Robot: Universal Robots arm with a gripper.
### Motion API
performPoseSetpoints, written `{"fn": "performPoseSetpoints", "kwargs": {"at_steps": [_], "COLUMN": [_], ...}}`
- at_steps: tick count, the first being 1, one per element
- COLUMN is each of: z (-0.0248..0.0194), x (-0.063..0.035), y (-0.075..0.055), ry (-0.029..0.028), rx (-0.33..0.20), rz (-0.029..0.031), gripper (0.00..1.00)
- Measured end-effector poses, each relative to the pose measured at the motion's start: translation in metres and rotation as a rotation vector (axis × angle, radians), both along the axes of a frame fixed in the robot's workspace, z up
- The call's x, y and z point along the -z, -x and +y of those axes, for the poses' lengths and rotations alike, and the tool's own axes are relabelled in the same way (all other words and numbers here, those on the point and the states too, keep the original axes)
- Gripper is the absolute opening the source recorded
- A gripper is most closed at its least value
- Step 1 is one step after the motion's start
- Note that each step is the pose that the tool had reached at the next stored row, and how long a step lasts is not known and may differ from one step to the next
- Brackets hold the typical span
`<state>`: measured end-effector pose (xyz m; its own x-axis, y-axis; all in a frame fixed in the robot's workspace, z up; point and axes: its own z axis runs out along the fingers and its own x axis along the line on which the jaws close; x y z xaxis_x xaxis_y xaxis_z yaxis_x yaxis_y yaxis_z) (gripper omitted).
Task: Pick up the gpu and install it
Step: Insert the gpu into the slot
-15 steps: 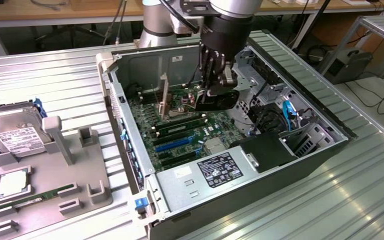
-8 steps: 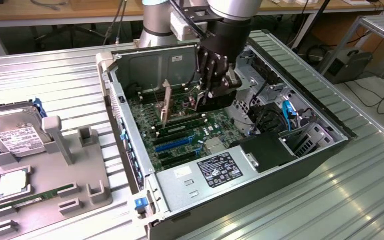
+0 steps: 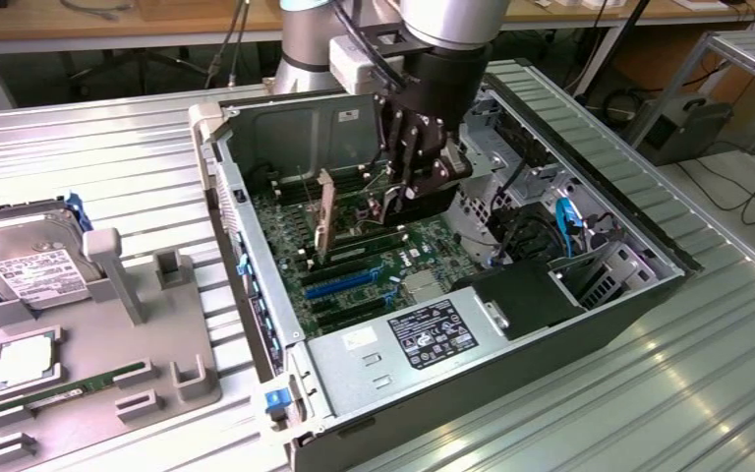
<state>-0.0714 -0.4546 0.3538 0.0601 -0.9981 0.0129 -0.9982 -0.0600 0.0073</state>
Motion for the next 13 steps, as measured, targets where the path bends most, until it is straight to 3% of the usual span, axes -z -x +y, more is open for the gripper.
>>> {"fn": "performPoseSetpoints", "kwargs": {"at_steps": [8, 13], "z": [0.0, 0.0], "x": [0.0168, 0.0305], "y": [0.009, 0.031], "ry": [0.0, -0.0001], "rx": [0.025, 0.028], "rz": [-0.0033, -0.0071], "gripper": [0.26, 0.26]}}
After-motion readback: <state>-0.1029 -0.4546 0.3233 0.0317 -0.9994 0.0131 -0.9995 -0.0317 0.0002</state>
